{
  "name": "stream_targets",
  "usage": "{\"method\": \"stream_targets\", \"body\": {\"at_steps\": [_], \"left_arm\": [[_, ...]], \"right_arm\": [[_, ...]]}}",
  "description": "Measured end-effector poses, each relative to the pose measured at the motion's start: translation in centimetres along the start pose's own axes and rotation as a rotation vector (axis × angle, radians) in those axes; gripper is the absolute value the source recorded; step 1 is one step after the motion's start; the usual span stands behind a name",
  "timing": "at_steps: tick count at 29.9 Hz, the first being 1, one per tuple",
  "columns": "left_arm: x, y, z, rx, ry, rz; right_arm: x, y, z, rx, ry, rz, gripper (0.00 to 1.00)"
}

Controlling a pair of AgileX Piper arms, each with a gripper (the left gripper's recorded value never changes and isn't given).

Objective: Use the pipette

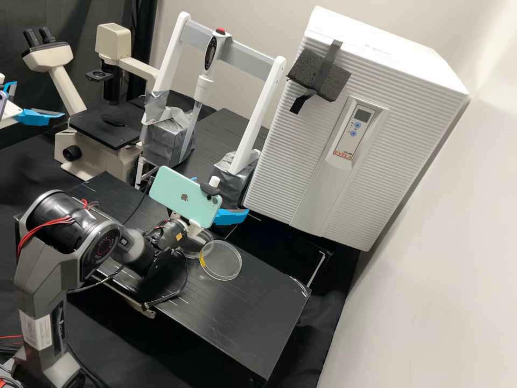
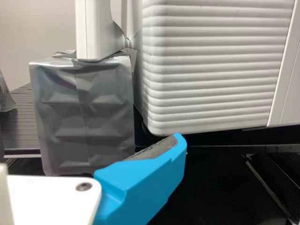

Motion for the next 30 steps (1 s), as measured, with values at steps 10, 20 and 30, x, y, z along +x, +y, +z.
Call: {"method": "stream_targets", "body": {"at_steps": [10,20,30], "left_arm": [[0.0,0.0,0.1,0.0,-0.003,0.0],[-1.04,1.0,5.3,-0.018,-0.179,0.031],[-4.07,3.5,12.0,-0.011,-0.466,0.121]], "right_arm": [[0.0,0.0,0.0,0.0,0.0,0.0,1.0],[0.0,0.0,0.0,0.0,0.0,0.0,1.0],[0.0,0.0,0.0,0.0,0.0,0.0,1.0]]}}
